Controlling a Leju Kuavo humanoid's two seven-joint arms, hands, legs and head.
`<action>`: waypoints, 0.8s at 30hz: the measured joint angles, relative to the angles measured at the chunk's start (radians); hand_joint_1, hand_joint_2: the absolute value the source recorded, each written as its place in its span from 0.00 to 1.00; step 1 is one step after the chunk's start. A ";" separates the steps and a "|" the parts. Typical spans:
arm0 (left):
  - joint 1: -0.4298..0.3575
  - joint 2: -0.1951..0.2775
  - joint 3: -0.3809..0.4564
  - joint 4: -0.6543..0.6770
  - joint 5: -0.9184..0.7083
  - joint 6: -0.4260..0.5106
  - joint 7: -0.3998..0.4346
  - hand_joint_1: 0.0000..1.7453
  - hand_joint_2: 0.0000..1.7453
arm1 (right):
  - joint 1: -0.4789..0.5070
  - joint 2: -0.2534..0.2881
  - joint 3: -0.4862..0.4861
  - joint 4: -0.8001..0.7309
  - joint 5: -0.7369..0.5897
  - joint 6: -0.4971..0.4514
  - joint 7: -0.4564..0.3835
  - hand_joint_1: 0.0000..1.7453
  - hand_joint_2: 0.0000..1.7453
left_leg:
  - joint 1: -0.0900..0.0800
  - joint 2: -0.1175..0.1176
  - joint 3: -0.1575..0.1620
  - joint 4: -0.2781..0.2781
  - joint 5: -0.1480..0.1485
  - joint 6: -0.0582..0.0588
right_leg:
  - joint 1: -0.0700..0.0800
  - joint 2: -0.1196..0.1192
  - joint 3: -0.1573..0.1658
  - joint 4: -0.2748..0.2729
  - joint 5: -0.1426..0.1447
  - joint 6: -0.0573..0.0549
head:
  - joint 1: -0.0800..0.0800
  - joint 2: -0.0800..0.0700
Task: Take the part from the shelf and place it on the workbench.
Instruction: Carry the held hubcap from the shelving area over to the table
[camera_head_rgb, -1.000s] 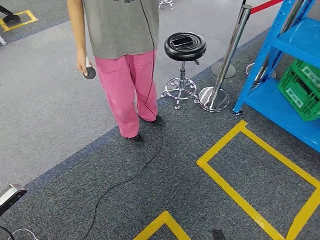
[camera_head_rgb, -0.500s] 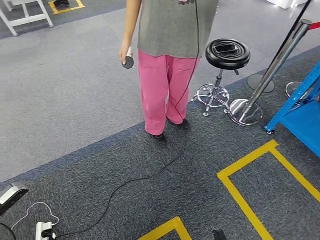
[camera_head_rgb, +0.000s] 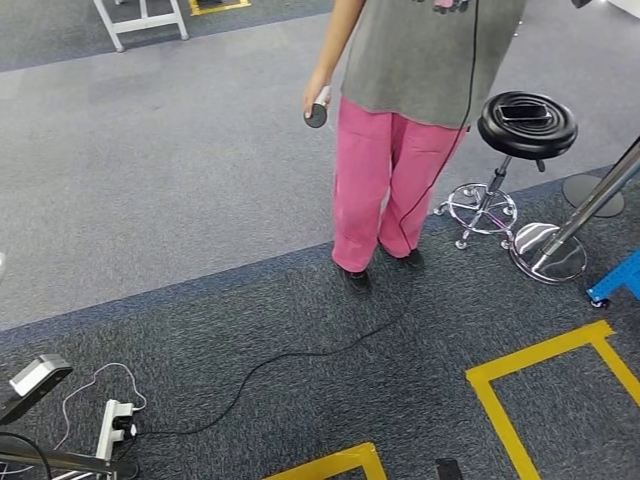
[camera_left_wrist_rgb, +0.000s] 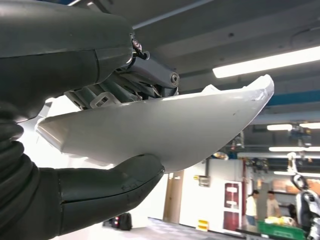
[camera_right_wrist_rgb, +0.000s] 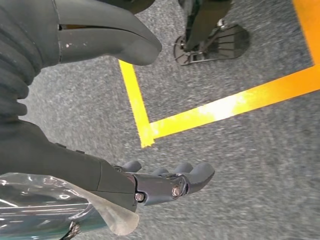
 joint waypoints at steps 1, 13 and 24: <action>-0.010 -0.001 -0.007 0.003 -0.004 -0.003 0.002 1.00 1.00 | 0.000 -0.001 -0.003 -0.001 -0.001 0.002 -0.002 0.00 1.00 | -0.005 0.021 0.026 -0.052 0.013 0.007 | 0.003 -0.010 0.003 0.000 -0.004 0.004 | 0.000 0.000; -0.065 -0.011 -0.057 0.025 -0.017 -0.014 0.013 1.00 1.00 | 0.005 -0.005 -0.025 -0.004 -0.006 0.004 -0.003 0.00 1.00 | -0.010 -0.078 0.043 -0.099 0.017 0.058 | -0.001 0.089 -0.163 0.309 -0.131 0.039 | 0.009 0.000; -0.123 -0.015 -0.101 0.055 -0.029 -0.007 0.032 1.00 1.00 | 0.003 -0.009 -0.043 -0.008 0.001 0.012 -0.014 0.00 1.00 | -0.003 -0.111 -0.006 -0.015 -0.024 0.010 | -0.016 0.127 -0.034 0.004 0.025 0.007 | 0.004 0.000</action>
